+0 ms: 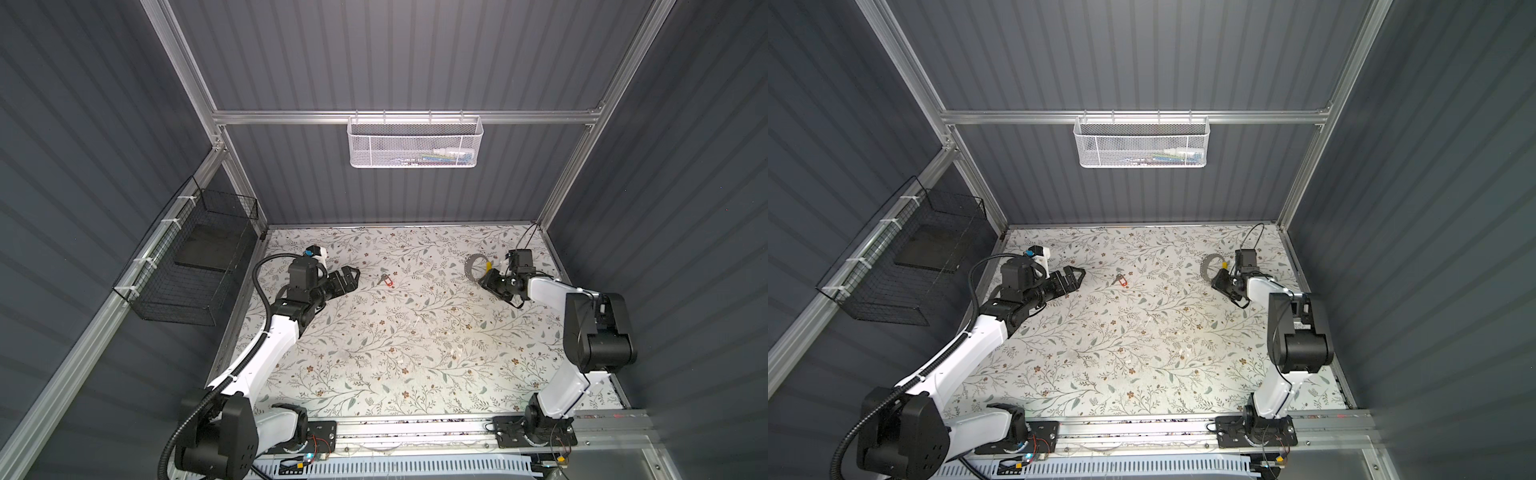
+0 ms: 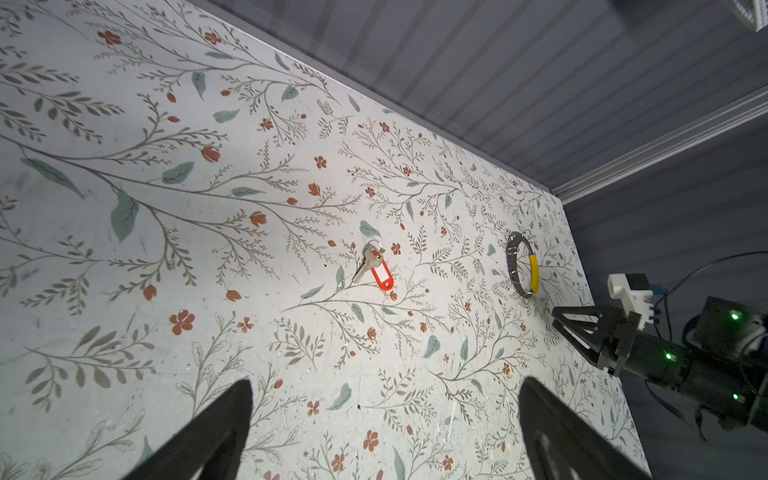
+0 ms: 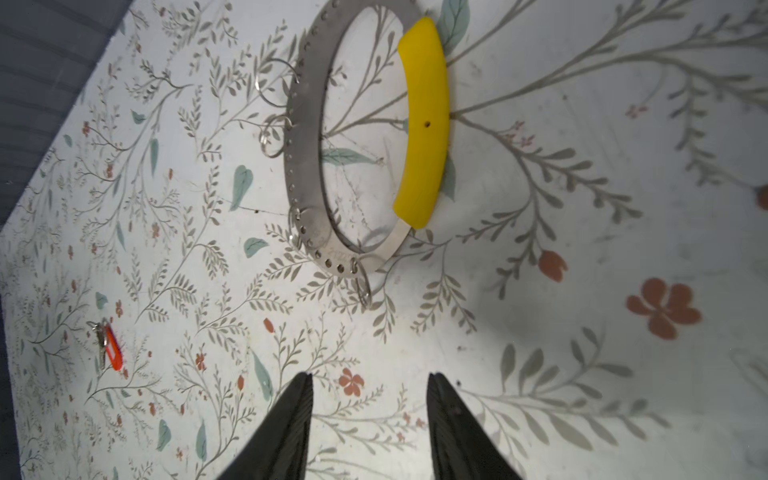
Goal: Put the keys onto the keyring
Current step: 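Lower the right gripper and pinch the metal hoop's edge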
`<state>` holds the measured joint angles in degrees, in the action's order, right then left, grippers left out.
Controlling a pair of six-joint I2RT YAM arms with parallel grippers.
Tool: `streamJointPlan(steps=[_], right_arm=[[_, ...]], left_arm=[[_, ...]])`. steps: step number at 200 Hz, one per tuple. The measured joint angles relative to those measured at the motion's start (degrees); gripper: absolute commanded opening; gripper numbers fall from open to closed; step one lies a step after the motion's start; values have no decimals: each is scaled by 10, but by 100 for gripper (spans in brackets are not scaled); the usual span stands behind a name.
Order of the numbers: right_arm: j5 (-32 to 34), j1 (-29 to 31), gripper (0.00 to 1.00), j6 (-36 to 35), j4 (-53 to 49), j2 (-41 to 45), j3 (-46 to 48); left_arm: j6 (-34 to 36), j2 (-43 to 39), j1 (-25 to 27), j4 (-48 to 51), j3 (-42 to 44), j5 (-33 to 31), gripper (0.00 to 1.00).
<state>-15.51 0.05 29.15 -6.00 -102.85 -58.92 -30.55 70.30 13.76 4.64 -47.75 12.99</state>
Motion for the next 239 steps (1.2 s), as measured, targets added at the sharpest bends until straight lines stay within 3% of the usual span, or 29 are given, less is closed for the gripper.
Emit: streamJointPlan(steps=[34,63,131,150,239], right_arm=[[-2,0,38,0,-18,-40,-53],[-5,0,37,0,-30,-66,-95],[-15,1,31,0,-79,-106,-137],[-15,2,25,-2,-90,-111,-146],[-7,14,26,-8,-125,-129,-177]], left_arm=[[1,1,2,3,0,7,100],[1,1,2,3,0,8,100],[5,1,2,5,0,8,100],[5,2,2,5,0,8,100],[5,7,2,9,0,12,100]])
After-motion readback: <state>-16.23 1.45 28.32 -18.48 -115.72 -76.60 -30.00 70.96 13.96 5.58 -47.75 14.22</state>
